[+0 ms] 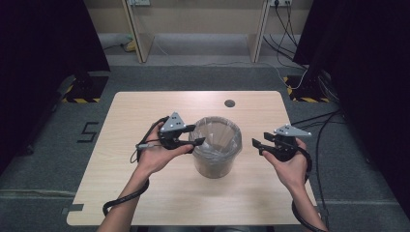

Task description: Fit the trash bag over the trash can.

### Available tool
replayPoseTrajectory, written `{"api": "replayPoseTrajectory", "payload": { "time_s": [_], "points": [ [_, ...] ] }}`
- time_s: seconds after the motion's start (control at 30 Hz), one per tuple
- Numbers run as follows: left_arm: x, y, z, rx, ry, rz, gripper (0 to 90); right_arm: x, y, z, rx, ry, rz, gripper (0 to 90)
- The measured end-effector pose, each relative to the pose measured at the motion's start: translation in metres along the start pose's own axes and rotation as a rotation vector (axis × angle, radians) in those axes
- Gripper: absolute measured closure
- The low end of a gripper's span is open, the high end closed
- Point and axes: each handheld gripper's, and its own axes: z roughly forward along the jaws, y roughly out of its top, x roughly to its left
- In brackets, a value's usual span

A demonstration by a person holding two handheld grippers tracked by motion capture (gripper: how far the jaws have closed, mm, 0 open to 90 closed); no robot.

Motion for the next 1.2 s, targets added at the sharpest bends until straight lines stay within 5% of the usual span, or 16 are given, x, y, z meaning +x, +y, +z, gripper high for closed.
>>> {"api": "replayPoseTrajectory", "payload": {
  "time_s": [0.67,1.2],
  "points": [
    [0.028,-0.056,-0.046,-0.082,0.1,-0.092,38.7,-0.01,-0.02,-0.012,0.003,-0.026,0.023,42.1],
    [0.043,-0.112,-0.077,-0.11,0.237,-0.182,36.6,-0.018,-0.043,-0.022,0.023,-0.056,0.036,40.8]
  ]
}}
